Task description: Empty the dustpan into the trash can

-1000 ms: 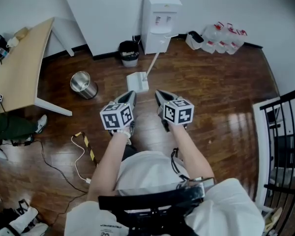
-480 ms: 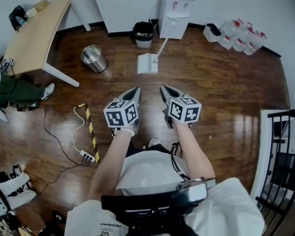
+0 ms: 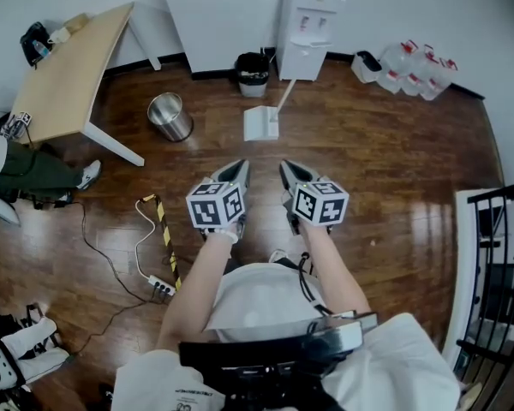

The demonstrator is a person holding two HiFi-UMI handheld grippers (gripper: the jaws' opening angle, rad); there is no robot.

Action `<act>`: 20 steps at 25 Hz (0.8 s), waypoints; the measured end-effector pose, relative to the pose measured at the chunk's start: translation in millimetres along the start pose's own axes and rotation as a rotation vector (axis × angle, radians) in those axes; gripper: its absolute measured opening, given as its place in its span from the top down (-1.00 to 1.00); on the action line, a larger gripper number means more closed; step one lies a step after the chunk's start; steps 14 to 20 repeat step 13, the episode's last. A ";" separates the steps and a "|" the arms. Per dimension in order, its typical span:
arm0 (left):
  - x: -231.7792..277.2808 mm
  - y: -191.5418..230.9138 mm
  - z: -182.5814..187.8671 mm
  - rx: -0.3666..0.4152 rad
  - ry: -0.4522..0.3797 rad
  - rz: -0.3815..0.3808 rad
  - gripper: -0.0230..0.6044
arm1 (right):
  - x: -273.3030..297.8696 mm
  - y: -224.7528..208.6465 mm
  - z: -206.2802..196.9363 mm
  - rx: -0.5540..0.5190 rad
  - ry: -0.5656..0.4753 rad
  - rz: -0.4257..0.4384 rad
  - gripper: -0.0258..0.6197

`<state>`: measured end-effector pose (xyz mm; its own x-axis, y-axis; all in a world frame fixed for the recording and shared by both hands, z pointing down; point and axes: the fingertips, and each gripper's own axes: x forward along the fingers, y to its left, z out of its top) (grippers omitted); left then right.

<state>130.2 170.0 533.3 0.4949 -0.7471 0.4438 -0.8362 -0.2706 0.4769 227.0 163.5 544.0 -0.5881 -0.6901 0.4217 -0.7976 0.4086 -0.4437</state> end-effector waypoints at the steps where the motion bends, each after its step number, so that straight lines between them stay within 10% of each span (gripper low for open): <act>1: -0.8 0.7 0.8 0.002 0.001 -0.008 0.93 | -0.1 2.6 0.0 -0.002 0.001 -0.009 0.92; 20: -10.7 2.8 -0.7 0.008 0.011 -0.064 0.93 | -4.0 19.4 -5.5 -0.020 0.008 -0.075 0.92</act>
